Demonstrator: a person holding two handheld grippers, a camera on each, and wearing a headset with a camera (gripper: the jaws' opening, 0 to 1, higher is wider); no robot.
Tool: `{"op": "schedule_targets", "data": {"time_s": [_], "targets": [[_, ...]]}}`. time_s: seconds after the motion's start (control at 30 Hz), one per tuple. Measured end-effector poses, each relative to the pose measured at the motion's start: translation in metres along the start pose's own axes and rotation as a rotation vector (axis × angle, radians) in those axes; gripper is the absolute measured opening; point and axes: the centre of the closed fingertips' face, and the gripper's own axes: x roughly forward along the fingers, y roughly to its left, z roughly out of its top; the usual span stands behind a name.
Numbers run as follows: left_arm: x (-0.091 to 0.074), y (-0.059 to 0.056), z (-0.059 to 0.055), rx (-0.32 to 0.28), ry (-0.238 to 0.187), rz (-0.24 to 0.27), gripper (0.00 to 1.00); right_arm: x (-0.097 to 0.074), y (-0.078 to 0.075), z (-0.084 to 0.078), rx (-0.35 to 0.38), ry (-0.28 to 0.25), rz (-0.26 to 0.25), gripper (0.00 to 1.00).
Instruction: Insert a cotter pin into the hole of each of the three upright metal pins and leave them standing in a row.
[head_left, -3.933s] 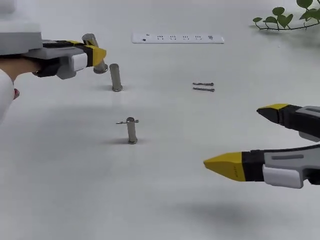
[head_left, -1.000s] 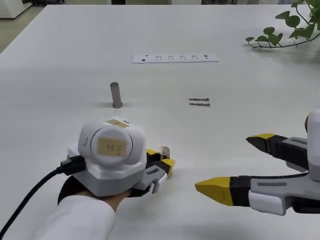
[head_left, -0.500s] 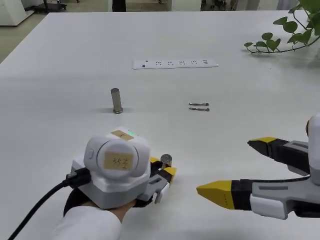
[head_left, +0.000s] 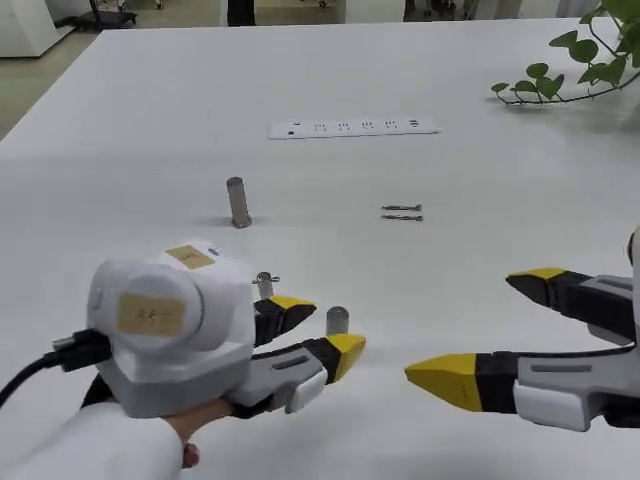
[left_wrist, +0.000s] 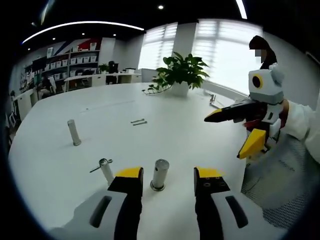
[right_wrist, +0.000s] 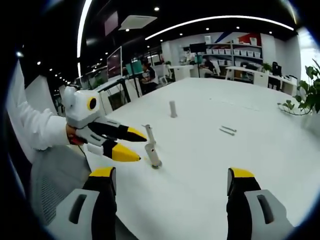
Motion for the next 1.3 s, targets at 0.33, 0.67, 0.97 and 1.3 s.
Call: {"op": "schedule_targets", "data": {"time_s": [0.33, 0.67, 0.97, 1.3], "targets": [[-0.036, 0.000, -0.004, -0.009, 0.014, -0.053, 0.64, -0.007, -0.010, -0.006, 0.002, 0.020, -0.027, 0.90], [-0.056, 0.012, -0.022, -0.041, 0.075, -0.046, 0.75, -0.013, -0.020, -0.008, 0.005, 0.032, -0.051, 0.90], [-0.066, 0.013, -0.034, -0.051, 0.113, -0.056, 0.99, -0.016, -0.025, -0.013, -0.010, 0.062, -0.051, 0.88], [-0.075, 0.018, -0.036, -0.073, 0.107, -0.033, 0.99, -0.017, -0.031, -0.011, -0.051, 0.088, -0.039, 0.81]]}}
